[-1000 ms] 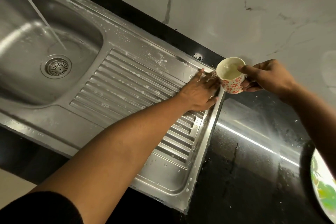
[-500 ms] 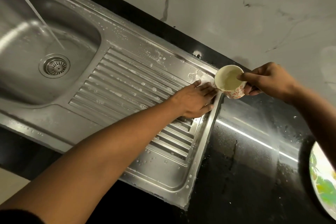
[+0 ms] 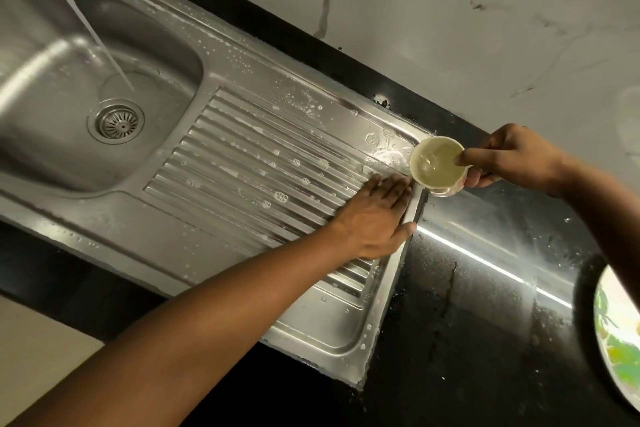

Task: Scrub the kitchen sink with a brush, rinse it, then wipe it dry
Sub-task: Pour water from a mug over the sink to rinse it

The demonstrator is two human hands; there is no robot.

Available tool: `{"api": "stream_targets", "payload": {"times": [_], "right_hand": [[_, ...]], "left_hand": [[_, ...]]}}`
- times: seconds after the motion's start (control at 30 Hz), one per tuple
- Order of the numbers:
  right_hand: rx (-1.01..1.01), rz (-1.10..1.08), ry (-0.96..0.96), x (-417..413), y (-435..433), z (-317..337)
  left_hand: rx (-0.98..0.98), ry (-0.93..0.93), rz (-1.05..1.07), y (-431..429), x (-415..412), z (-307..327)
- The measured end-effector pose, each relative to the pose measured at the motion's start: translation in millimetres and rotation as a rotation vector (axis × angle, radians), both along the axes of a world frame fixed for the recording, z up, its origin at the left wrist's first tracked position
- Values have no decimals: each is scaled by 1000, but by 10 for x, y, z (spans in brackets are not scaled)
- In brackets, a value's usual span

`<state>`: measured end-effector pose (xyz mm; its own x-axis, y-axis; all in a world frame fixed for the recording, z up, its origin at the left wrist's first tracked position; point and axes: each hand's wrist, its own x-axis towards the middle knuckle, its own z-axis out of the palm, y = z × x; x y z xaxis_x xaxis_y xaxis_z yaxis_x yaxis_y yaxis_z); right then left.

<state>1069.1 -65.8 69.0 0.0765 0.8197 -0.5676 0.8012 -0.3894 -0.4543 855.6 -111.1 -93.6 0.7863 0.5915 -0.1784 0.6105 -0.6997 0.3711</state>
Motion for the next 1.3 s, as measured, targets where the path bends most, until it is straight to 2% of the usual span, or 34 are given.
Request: {"api": "stream_targets", "payload": {"times": [0.37, 0.63, 0.77, 0.97, 1.13, 1.3], "right_hand": [[20, 51, -44, -242, -398, 146], [50, -3, 72, -653, -787, 169], [49, -15, 106, -881, -930, 105], [86, 24, 71, -1217, -1095, 30], [93, -12, 22, -1351, -1189, 18], [105, -151, -8, -1478, -1280, 47]], "left_hand": [[104, 5, -25, -184, -278, -99], [57, 71, 191, -630, -815, -7], [35, 82, 198, -926, -1095, 4], [24, 117, 346, -750, -1349, -10], [50, 90, 125, -750, -1455, -16], [12, 134, 305, -473, -1642, 3]]}}
